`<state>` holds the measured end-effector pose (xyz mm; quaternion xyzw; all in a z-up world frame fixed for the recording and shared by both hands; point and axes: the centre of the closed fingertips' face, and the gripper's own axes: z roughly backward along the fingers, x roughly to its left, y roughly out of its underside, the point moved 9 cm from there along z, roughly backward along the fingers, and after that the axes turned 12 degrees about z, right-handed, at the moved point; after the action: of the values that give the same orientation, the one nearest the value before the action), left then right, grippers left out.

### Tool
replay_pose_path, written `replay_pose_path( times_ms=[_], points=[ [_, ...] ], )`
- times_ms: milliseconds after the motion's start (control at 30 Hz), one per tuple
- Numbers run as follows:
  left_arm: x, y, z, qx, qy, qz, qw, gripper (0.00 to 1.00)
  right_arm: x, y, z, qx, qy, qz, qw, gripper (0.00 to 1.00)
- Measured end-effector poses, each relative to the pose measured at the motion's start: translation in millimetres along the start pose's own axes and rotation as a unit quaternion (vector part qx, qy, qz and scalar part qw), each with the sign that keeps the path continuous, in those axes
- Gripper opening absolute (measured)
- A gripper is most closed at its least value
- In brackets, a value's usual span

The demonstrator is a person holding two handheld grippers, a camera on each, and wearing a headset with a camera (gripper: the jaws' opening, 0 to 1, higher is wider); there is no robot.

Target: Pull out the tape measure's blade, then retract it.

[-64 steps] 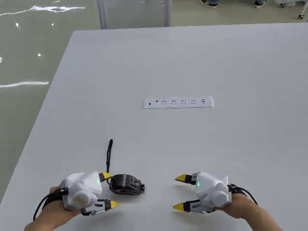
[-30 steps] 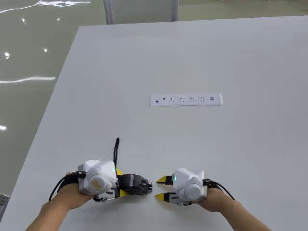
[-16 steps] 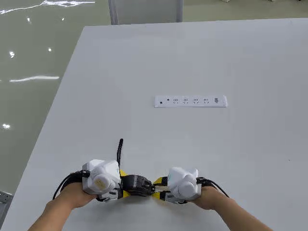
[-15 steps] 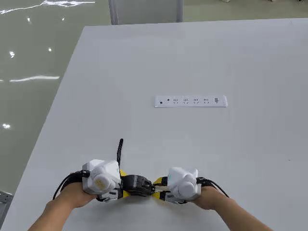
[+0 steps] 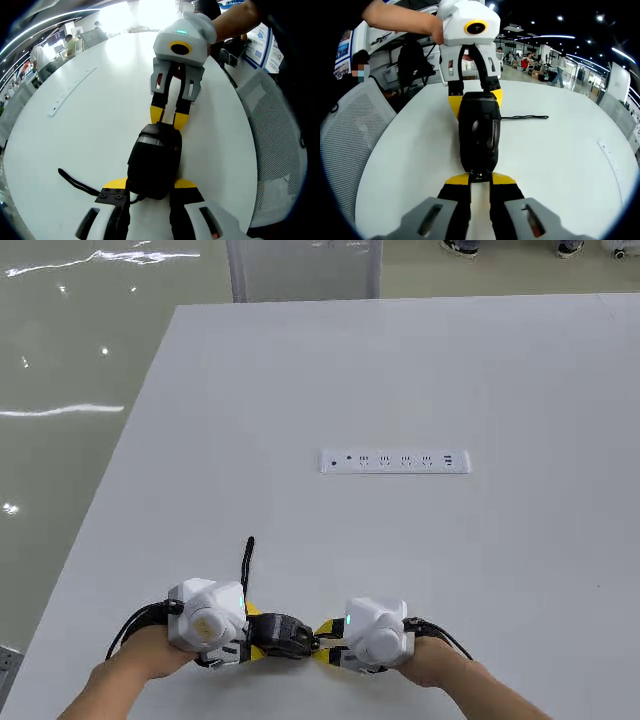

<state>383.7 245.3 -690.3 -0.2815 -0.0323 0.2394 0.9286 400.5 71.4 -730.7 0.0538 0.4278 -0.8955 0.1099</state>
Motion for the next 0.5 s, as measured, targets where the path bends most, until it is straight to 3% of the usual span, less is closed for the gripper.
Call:
replay_pose_path(
  times_ms=[500],
  points=[
    [0.5,2.7,1.3,0.002,-0.001,0.011,0.9999,0.27,-2.4,-4.4,4.4,-0.003,-0.005,0.018,0.9998,0.11]
  ],
)
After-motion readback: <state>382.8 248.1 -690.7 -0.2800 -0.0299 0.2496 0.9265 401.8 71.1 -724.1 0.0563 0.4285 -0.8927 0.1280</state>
